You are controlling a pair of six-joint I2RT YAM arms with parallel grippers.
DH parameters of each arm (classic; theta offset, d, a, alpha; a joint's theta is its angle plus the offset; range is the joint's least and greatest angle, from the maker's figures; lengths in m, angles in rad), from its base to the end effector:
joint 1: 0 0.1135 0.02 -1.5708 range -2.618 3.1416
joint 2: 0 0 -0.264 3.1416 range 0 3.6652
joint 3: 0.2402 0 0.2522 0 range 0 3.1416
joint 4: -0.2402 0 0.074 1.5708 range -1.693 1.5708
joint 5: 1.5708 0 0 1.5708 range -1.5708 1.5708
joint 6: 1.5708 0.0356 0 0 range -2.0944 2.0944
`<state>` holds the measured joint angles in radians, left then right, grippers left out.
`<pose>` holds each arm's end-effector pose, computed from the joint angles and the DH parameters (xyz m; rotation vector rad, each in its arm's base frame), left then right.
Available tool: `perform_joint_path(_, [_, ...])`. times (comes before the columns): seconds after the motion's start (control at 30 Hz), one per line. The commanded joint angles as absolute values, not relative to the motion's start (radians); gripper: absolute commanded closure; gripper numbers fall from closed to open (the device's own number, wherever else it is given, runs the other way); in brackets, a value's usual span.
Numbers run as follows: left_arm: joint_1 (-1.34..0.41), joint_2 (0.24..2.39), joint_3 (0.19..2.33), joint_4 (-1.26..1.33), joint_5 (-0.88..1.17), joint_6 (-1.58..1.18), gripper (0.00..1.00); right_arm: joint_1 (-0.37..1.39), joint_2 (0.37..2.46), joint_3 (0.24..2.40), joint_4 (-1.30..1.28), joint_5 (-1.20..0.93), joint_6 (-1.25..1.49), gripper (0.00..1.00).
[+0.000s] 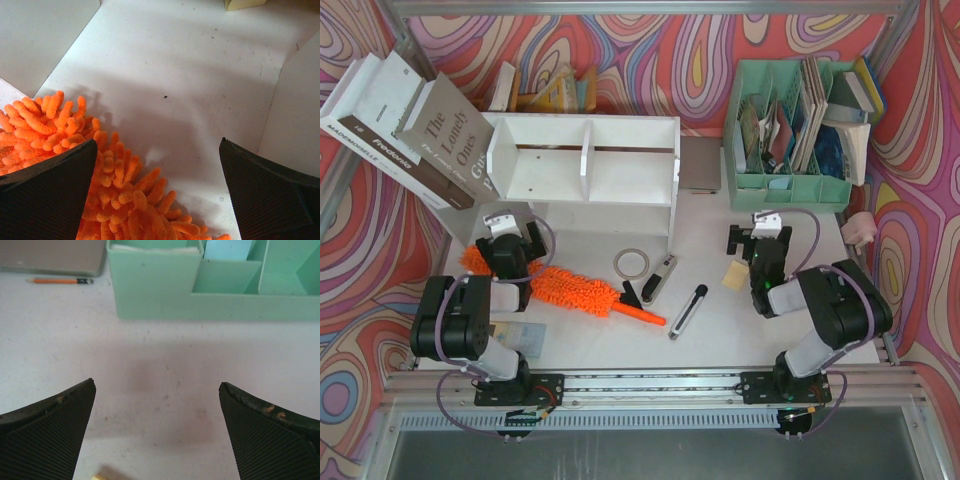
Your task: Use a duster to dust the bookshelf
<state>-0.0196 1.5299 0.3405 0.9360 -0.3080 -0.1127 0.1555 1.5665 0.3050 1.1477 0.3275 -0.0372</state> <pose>0.2607 0.0057 0.1452 -0.3003 1.7910 0.1870 0.2563 0.0286 0.1502 0.0841 1.6798 -0.1867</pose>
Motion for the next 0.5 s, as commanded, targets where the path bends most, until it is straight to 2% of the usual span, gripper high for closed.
perform_joint_path(0.0, [-0.015,1.526,0.351,0.93,-0.318,-0.121,0.02,0.08,1.646,0.297,1.273,0.198,-0.005,0.01])
perform_joint_path(0.07, [-0.016,1.527,0.351,0.93,-0.318,-0.123,0.02,0.075,1.694,0.315,1.318,0.18,-0.027,0.01])
perform_joint_path(0.1, [-0.017,1.528,0.352,0.93,-0.318,-0.122,0.02,0.067,1.68,0.33,1.239,0.144,-0.009,0.01])
perform_joint_path(0.17, [-0.017,1.528,0.353,0.928,-0.316,-0.121,0.02,0.053,1.682,0.335,1.238,0.13,-0.002,0.01])
perform_joint_path(0.47, [-0.017,1.529,0.353,0.928,-0.316,-0.121,0.02,0.051,1.683,0.333,1.244,0.138,-0.005,0.01])
